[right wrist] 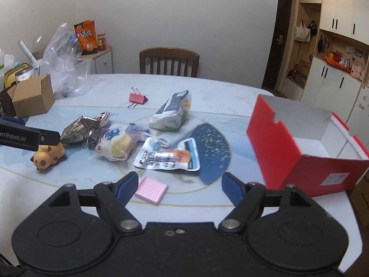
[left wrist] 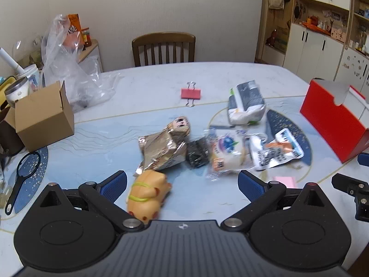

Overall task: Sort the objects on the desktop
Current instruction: 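Grasp the orange squishy toy with the left tool while the right tool grasps the pink sticky pad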

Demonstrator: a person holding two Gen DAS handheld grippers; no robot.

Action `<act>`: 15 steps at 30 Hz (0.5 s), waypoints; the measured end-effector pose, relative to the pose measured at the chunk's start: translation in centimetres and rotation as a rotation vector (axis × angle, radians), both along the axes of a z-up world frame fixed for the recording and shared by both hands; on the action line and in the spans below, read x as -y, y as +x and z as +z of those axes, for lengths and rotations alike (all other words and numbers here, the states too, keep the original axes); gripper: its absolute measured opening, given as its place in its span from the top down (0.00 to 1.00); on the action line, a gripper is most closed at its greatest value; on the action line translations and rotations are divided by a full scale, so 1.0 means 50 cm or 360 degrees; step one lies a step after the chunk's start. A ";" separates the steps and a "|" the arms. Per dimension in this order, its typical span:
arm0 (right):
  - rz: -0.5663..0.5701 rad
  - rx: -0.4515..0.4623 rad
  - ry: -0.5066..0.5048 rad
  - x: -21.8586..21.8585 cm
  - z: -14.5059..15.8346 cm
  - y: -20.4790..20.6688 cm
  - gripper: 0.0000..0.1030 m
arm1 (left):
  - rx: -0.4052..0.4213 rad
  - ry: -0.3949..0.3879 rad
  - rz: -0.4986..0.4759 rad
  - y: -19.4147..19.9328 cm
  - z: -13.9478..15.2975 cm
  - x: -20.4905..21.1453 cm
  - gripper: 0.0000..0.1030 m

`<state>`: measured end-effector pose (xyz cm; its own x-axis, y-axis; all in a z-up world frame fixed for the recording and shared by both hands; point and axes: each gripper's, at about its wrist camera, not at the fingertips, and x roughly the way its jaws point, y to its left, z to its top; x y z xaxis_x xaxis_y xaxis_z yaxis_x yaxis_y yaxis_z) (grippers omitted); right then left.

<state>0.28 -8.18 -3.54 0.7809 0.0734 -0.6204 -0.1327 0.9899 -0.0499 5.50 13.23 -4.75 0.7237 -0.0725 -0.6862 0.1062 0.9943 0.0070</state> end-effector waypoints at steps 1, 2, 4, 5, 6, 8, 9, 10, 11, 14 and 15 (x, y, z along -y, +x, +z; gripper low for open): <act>-0.0001 -0.0008 0.0007 -0.007 -0.006 0.006 0.23 | -0.0016 -0.0004 -0.0005 0.006 -0.007 -0.008 0.00; -0.0001 -0.0017 0.0012 -0.013 -0.013 0.012 0.23 | -0.0033 -0.0006 -0.0007 0.013 -0.015 -0.015 0.00; -0.0006 -0.0043 0.0003 -0.028 -0.029 0.026 0.23 | -0.0052 0.0002 -0.0013 0.023 -0.030 -0.027 0.00; -0.0010 -0.0059 -0.0004 -0.036 -0.039 0.034 0.23 | -0.0064 0.0010 -0.0018 0.029 -0.037 -0.031 0.00; -0.0014 -0.0080 -0.0011 -0.042 -0.048 0.041 0.23 | -0.0074 0.0014 -0.0024 0.033 -0.044 -0.035 0.00; -0.0022 -0.0115 -0.0021 -0.052 -0.064 0.055 0.23 | -0.0090 0.0020 -0.0033 0.040 -0.058 -0.043 0.00; -0.0030 -0.0129 -0.0025 -0.057 -0.071 0.062 0.23 | -0.0103 0.0022 -0.0037 0.044 -0.064 -0.047 0.01; -0.0036 -0.0142 -0.0023 -0.059 -0.078 0.068 0.23 | -0.0115 0.0022 -0.0042 0.048 -0.071 -0.050 0.01; -0.0041 -0.0157 -0.0019 -0.061 -0.084 0.074 0.23 | -0.0128 0.0025 -0.0044 0.051 -0.078 -0.053 0.01; -0.0045 -0.0224 0.0011 -0.066 -0.102 0.092 0.23 | -0.0172 0.0031 -0.0056 0.057 -0.095 -0.059 0.01; -0.0048 -0.0245 0.0015 -0.068 -0.108 0.097 0.23 | -0.0188 0.0030 -0.0057 0.060 -0.101 -0.061 0.01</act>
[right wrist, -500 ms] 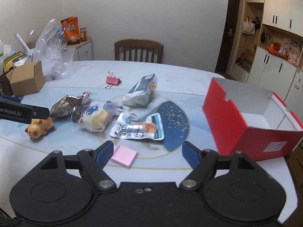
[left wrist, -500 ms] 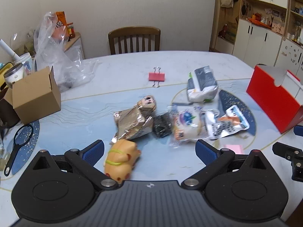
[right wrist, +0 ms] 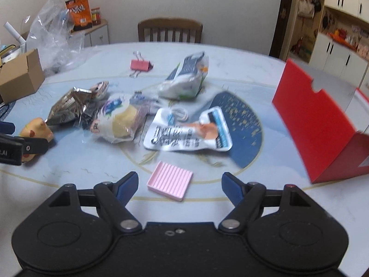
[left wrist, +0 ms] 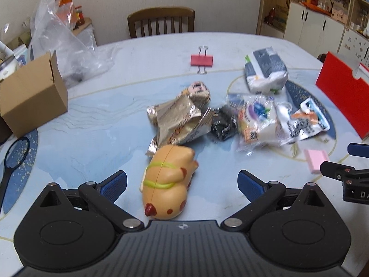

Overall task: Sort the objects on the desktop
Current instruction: 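Grasp the orange squishy toy with the left tool while the right tool grasps the pink sticky pad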

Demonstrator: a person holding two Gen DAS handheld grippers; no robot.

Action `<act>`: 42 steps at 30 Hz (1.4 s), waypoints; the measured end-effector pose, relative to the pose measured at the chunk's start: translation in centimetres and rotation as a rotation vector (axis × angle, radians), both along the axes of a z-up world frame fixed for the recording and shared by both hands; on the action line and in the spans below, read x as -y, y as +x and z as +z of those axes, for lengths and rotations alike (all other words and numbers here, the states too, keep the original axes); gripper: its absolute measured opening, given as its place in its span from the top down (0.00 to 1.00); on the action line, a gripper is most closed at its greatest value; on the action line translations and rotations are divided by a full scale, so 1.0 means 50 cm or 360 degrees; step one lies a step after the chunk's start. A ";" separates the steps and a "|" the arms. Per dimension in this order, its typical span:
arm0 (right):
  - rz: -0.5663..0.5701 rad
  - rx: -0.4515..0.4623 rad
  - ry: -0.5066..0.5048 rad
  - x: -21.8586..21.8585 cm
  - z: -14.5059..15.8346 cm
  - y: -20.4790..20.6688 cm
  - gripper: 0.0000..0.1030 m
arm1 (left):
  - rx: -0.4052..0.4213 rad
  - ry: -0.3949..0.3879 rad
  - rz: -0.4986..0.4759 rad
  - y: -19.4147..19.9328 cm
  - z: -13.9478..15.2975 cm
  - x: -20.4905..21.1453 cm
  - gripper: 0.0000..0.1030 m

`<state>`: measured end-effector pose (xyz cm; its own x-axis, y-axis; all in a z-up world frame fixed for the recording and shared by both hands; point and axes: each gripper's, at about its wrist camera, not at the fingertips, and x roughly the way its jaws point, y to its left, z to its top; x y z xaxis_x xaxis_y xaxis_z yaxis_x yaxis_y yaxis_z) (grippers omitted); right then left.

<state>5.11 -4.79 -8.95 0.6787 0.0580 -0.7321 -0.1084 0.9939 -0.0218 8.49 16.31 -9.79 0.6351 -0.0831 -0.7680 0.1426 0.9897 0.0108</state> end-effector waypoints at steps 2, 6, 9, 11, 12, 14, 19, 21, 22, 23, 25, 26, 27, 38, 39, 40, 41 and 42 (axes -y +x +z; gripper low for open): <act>-0.0003 -0.0030 0.0007 -0.004 -0.010 0.006 0.23 | -0.0026 -0.0010 -0.0004 0.005 -0.009 -0.006 0.01; -0.0003 -0.0066 0.0016 -0.010 -0.024 0.012 0.23 | -0.0052 -0.0021 -0.0017 0.012 -0.020 -0.013 0.04; -0.0010 -0.0103 0.0036 -0.013 -0.031 0.019 0.24 | -0.0062 -0.0019 -0.0028 0.016 -0.025 -0.016 0.05; -0.0029 -0.0139 0.0056 -0.012 -0.036 0.025 0.25 | -0.0065 -0.0021 -0.0033 0.018 -0.027 -0.019 0.07; -0.0043 -0.0139 0.0055 -0.012 -0.036 0.026 0.25 | -0.0071 -0.0022 -0.0037 0.019 -0.028 -0.021 0.10; -0.0052 -0.0142 0.0058 -0.014 -0.036 0.030 0.25 | -0.0074 -0.0026 -0.0045 0.021 -0.030 -0.022 0.11; -0.0059 -0.0148 0.0047 -0.023 -0.036 0.033 0.25 | -0.0086 -0.0040 -0.0053 0.024 -0.033 -0.031 0.24; -0.0064 -0.0154 0.0052 -0.024 -0.035 0.034 0.28 | -0.0098 -0.0048 -0.0060 0.025 -0.036 -0.033 0.30; -0.0071 -0.0155 0.0052 -0.024 -0.034 0.035 0.30 | -0.0101 -0.0048 -0.0059 0.025 -0.037 -0.035 0.32; -0.0079 -0.0157 0.0055 -0.024 -0.033 0.036 0.33 | -0.0101 -0.0045 -0.0056 0.025 -0.038 -0.035 0.33; -0.0101 -0.0163 0.0057 -0.024 -0.030 0.040 0.38 | -0.0098 -0.0035 -0.0048 0.027 -0.038 -0.038 0.40; -0.0110 -0.0164 0.0057 -0.023 -0.030 0.043 0.41 | -0.0101 -0.0041 -0.0049 0.027 -0.038 -0.040 0.42; -0.0115 -0.0165 0.0056 -0.023 -0.029 0.044 0.42 | -0.0104 -0.0050 -0.0051 0.029 -0.039 -0.042 0.43; -0.0147 -0.0177 0.0041 -0.016 -0.022 0.038 0.58 | -0.0105 -0.0059 -0.0052 0.028 -0.035 -0.046 0.56; -0.0152 -0.0171 0.0038 -0.014 -0.020 0.036 0.58 | -0.0105 -0.0063 -0.0056 0.027 -0.034 -0.046 0.56; -0.0155 -0.0168 0.0039 -0.012 -0.018 0.034 0.58 | -0.0103 -0.0061 -0.0060 0.026 -0.032 -0.045 0.57; -0.0156 -0.0164 0.0042 -0.010 -0.015 0.031 0.58 | -0.0099 -0.0059 -0.0063 0.023 -0.030 -0.043 0.57; -0.0157 -0.0159 0.0044 -0.008 -0.012 0.029 0.58 | -0.0095 -0.0061 -0.0068 0.020 -0.027 -0.042 0.57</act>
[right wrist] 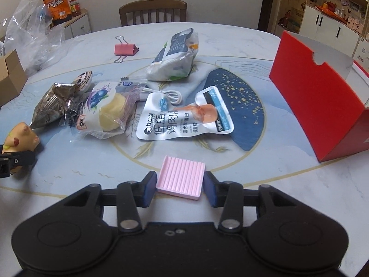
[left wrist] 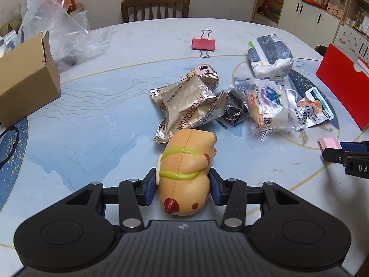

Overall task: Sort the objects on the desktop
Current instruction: 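Grasp the orange squishy toy with the left tool while the right tool grasps the pink sticky pad, then carry the squishy toy and pink pad over the red box with both tools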

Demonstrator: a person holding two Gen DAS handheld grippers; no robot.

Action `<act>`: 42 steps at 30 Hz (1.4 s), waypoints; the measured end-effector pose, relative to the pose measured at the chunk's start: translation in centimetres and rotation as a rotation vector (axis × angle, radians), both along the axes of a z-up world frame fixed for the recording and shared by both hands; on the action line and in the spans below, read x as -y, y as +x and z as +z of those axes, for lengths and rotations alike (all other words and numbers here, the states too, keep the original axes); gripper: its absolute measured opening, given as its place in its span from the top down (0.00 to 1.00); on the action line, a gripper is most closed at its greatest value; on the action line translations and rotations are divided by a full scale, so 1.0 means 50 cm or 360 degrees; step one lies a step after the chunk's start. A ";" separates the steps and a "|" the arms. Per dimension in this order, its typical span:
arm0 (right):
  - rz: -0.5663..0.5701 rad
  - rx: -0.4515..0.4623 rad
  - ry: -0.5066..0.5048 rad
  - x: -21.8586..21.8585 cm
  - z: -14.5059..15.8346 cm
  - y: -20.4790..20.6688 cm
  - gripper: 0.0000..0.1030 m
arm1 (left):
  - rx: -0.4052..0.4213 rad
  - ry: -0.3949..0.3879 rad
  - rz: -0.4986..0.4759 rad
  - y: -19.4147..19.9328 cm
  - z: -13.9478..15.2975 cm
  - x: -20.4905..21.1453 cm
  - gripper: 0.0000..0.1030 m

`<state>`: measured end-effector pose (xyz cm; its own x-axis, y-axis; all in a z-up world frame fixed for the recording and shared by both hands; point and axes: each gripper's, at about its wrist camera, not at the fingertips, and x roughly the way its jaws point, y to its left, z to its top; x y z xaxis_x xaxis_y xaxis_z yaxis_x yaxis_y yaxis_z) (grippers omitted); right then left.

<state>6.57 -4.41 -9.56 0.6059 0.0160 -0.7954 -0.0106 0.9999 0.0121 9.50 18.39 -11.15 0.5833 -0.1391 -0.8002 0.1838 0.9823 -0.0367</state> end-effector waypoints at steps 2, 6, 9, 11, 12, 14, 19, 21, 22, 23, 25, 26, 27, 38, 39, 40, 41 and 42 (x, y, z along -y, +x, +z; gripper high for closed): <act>-0.0001 0.0016 0.0003 0.004 0.008 -0.006 0.58 | 0.0005 -0.0004 -0.0009 -0.005 0.007 0.003 0.57; 0.0001 0.0059 0.0012 0.018 0.031 -0.018 0.58 | 0.0023 -0.0010 -0.0023 -0.017 0.028 0.012 0.57; 0.0012 0.0084 0.0035 0.032 0.052 -0.024 0.58 | 0.0036 -0.0012 -0.0027 -0.023 0.048 0.023 0.57; 0.0025 0.0096 0.0046 0.042 0.066 -0.028 0.58 | 0.0043 -0.0010 -0.0028 -0.026 0.061 0.034 0.57; 0.0033 0.0100 0.0053 0.048 0.073 -0.030 0.58 | 0.0049 -0.0007 -0.0029 -0.027 0.067 0.041 0.57; 0.0046 0.0115 0.0060 0.061 0.087 -0.034 0.58 | 0.0054 0.0007 -0.0029 -0.029 0.079 0.058 0.57; 0.0073 0.0157 0.0069 0.104 0.125 -0.042 0.58 | 0.0061 0.0031 -0.0057 -0.032 0.109 0.119 0.57; 0.0085 0.0171 0.0078 0.126 0.140 -0.043 0.58 | 0.0070 0.0036 -0.0074 -0.032 0.121 0.149 0.57; 0.0093 0.0174 0.0085 0.137 0.146 -0.044 0.58 | 0.0076 0.0037 -0.0083 -0.032 0.128 0.164 0.57; 0.0102 0.0172 0.0090 0.149 0.153 -0.044 0.58 | 0.0082 0.0038 -0.0093 -0.033 0.134 0.180 0.57; 0.0114 0.0178 0.0090 0.175 0.167 -0.044 0.58 | 0.0090 0.0042 -0.0115 -0.030 0.147 0.212 0.57; 0.0121 0.0186 0.0090 0.188 0.175 -0.045 0.58 | 0.0094 0.0041 -0.0128 -0.029 0.154 0.229 0.57; 0.0126 0.0193 0.0092 0.202 0.184 -0.045 0.58 | 0.0099 0.0038 -0.0141 -0.027 0.161 0.246 0.57; 0.0122 0.0273 0.0117 0.347 0.235 -0.032 0.58 | 0.0163 0.0049 -0.0297 0.004 0.212 0.439 0.57; 0.0118 0.0277 0.0116 0.360 0.237 -0.029 0.58 | 0.0169 0.0052 -0.0312 0.008 0.215 0.456 0.57; 0.0114 0.0283 0.0118 0.374 0.239 -0.027 0.58 | 0.0175 0.0055 -0.0325 0.011 0.218 0.473 0.57; 0.0111 0.0288 0.0120 0.388 0.241 -0.025 0.58 | 0.0179 0.0054 -0.0336 0.015 0.221 0.489 0.57; 0.0106 0.0291 0.0121 0.402 0.241 -0.024 0.58 | 0.0183 0.0055 -0.0350 0.018 0.223 0.506 0.57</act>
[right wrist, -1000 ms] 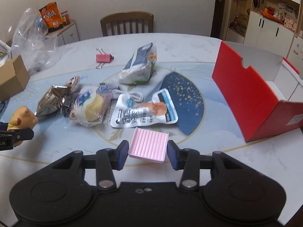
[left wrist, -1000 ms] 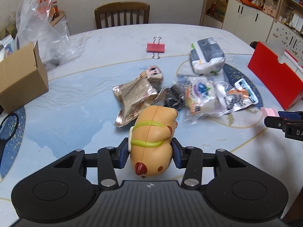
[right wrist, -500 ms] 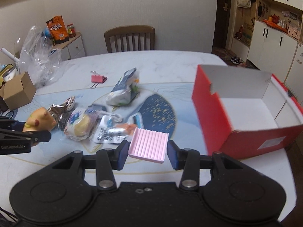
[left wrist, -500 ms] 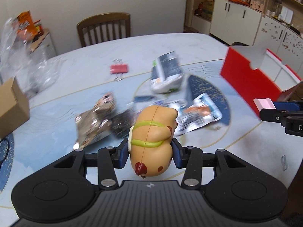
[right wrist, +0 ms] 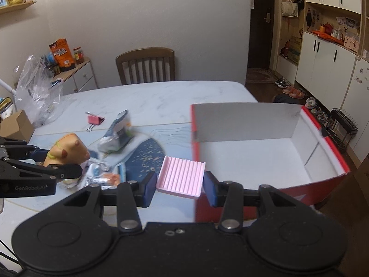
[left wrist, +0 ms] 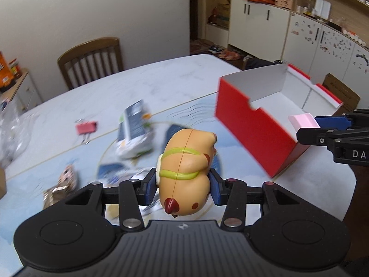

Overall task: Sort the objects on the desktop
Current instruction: 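Carry the squishy toy and pink pad over the red box with both tools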

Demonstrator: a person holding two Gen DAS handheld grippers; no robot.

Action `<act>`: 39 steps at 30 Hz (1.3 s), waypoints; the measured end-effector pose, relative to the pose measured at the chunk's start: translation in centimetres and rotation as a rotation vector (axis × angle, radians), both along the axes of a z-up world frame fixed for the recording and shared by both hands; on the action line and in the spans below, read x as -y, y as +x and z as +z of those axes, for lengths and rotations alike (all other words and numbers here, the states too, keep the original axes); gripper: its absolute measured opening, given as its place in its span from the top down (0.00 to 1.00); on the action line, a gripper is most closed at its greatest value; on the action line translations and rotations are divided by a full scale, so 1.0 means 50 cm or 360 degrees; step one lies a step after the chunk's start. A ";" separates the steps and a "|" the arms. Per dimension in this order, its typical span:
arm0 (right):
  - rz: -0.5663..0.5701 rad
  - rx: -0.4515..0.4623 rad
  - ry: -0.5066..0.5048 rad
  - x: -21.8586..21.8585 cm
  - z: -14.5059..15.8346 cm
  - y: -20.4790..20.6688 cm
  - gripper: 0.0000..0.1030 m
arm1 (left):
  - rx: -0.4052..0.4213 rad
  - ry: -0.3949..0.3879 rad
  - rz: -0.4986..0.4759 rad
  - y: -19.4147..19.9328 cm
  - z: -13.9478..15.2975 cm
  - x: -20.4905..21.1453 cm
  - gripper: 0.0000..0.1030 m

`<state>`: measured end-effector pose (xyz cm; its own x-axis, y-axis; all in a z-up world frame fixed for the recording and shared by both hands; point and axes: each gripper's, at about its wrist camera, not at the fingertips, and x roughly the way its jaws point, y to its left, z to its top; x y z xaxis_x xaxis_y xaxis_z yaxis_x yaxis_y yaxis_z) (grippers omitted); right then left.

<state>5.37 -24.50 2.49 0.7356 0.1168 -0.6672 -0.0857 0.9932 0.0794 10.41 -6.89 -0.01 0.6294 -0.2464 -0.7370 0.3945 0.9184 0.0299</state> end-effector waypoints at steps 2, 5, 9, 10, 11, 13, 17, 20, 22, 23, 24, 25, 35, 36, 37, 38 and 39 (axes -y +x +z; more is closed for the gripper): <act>-0.0011 0.0007 0.0001 0.028 0.001 0.004 0.58 | 0.0005 0.0004 -0.0028 0.008 0.003 0.033 0.57; -0.0033 0.0014 0.0001 0.066 0.002 0.010 0.58 | 0.0011 0.0013 -0.0077 0.018 0.008 0.082 0.57; -0.0057 0.0015 0.0001 0.112 0.002 0.023 0.58 | 0.0015 0.0030 -0.0151 0.035 0.013 0.147 0.57; -0.0060 0.0018 -0.0005 0.121 0.002 0.026 0.58 | 0.0019 0.0038 -0.0172 0.039 0.014 0.163 0.57; -0.0065 0.0021 -0.0009 0.131 0.001 0.029 0.58 | 0.0022 0.0044 -0.0191 0.043 0.015 0.179 0.57; -0.0072 0.0025 -0.0012 0.150 0.000 0.035 0.58 | 0.0031 0.0061 -0.0233 0.052 0.016 0.211 0.57; -0.0080 0.0015 -0.0027 0.182 -0.010 0.054 0.58 | 0.0023 0.0098 -0.0308 0.074 0.012 0.273 0.57; -0.0094 -0.0005 -0.0045 0.208 -0.020 0.073 0.58 | 0.0029 0.0125 -0.0382 0.091 0.013 0.320 0.57; -0.0107 -0.0017 -0.0054 0.226 -0.028 0.086 0.58 | 0.0027 0.0151 -0.0429 0.105 0.012 0.349 0.57; -0.0114 -0.0029 -0.0058 0.234 -0.033 0.093 0.58 | 0.0018 0.0161 -0.0452 0.114 0.010 0.362 0.57; -0.0115 -0.0039 -0.0057 0.245 -0.037 0.100 0.58 | 0.0007 0.0174 -0.0477 0.122 0.007 0.377 0.57; -0.0111 -0.0048 -0.0057 0.254 -0.042 0.108 0.58 | -0.0003 0.0190 -0.0499 0.132 0.003 0.390 0.57; 0.0039 -0.0293 -0.0109 0.313 -0.122 0.203 0.58 | -0.0210 0.0378 -0.0686 0.236 -0.089 0.497 0.57; 0.0053 -0.0312 -0.0134 0.313 -0.133 0.211 0.58 | -0.0239 0.0396 -0.0696 0.245 -0.102 0.504 0.57; 0.0069 -0.0337 -0.0160 0.313 -0.143 0.219 0.58 | -0.0259 0.0427 -0.0703 0.252 -0.115 0.513 0.57; 0.0096 -0.0368 -0.0179 0.311 -0.155 0.227 0.58 | -0.0276 0.0460 -0.0713 0.256 -0.128 0.521 0.57; 0.0105 -0.0388 -0.0190 0.312 -0.164 0.233 0.58 | -0.0292 0.0488 -0.0724 0.260 -0.139 0.528 0.57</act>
